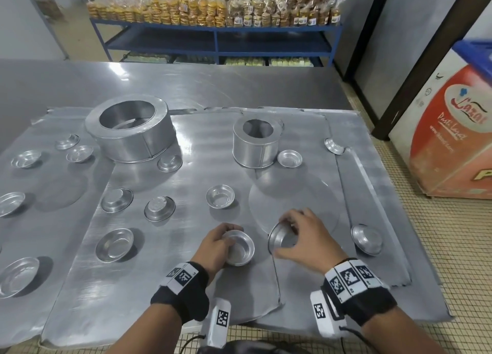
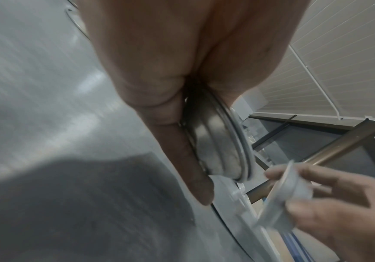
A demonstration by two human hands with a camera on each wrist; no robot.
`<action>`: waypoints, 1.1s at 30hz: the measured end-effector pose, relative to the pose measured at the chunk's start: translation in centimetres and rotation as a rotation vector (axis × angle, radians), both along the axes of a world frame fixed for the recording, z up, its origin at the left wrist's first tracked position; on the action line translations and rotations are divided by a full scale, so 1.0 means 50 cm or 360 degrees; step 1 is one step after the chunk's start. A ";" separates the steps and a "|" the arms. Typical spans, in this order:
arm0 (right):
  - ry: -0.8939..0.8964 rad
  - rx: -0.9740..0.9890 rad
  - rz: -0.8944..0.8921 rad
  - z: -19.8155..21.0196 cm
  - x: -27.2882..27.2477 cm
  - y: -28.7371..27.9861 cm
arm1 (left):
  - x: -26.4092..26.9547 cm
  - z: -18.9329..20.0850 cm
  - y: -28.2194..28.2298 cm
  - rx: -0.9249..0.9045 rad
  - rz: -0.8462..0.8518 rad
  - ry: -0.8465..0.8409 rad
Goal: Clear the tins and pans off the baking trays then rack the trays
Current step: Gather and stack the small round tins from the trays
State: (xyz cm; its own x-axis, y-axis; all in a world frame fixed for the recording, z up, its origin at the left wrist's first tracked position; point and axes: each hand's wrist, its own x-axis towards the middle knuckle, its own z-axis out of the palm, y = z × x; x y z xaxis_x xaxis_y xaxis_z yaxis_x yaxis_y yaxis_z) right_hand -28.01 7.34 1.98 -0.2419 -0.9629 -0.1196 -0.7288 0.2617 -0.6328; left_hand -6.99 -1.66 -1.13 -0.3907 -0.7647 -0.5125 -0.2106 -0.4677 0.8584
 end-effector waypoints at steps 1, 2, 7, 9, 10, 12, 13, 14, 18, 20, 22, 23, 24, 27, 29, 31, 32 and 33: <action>-0.0030 -0.0122 -0.0038 0.009 0.000 0.004 | -0.006 -0.001 0.001 0.0012 0.0006 0.0015; -0.0052 -0.0225 -0.0053 0.015 0.003 0.007 | -0.013 -0.001 0.003 0.0027 0.0009 0.0032; -0.0175 -0.0477 -0.0060 0.010 0.029 0.024 | -0.052 0.009 0.018 0.0086 -0.0097 0.0129; -0.0267 -0.0466 -0.0108 -0.008 0.034 0.030 | -0.064 0.012 0.024 0.0093 -0.0148 0.0150; -0.0307 -0.0446 -0.0123 -0.018 0.035 0.033 | -0.070 0.014 0.027 0.0096 -0.0171 0.0171; -0.0363 -0.0388 -0.0132 -0.034 0.036 0.039 | -0.081 0.017 0.031 0.0082 -0.0225 0.0200; -0.0391 -0.0344 -0.0125 -0.038 0.035 0.042 | -0.087 0.017 0.033 0.0063 -0.0250 0.0204; -0.0429 -0.0295 -0.0112 -0.039 0.032 0.045 | -0.091 0.017 0.034 0.0045 -0.0272 0.0201; -0.0645 -0.0113 0.0058 -0.037 0.002 0.064 | -0.104 0.016 0.038 0.0035 -0.0315 0.0201; -0.0703 -0.0024 0.0084 -0.036 -0.030 0.074 | -0.110 0.013 0.040 0.0054 -0.0311 0.0192; -0.0577 0.0015 -0.0030 -0.030 -0.075 0.078 | -0.117 0.009 0.044 0.0072 -0.0330 0.0192; -0.0453 0.0018 -0.0114 -0.027 -0.101 0.079 | -0.121 0.007 0.045 0.0066 -0.0343 0.0180; -0.0325 0.0020 -0.0206 -0.023 -0.129 0.082 | -0.124 0.005 0.047 0.0052 -0.0359 0.0159; -0.0012 0.0050 -0.0418 -0.014 -0.210 0.096 | -0.135 0.000 0.052 0.0031 -0.0398 0.0126; 0.0197 0.0143 -0.0400 -0.010 -0.253 0.104 | -0.142 0.000 0.053 0.0029 -0.0407 0.0111; 0.0324 0.0327 -0.0314 -0.011 -0.283 0.109 | -0.149 0.000 0.055 0.0031 -0.0418 0.0109; 0.0341 0.0424 -0.0290 -0.016 -0.295 0.110 | -0.152 0.002 0.056 0.0035 -0.0422 0.0113; 0.0342 0.0499 -0.0274 -0.022 -0.306 0.109 | -0.156 0.003 0.057 0.0045 -0.0423 0.0115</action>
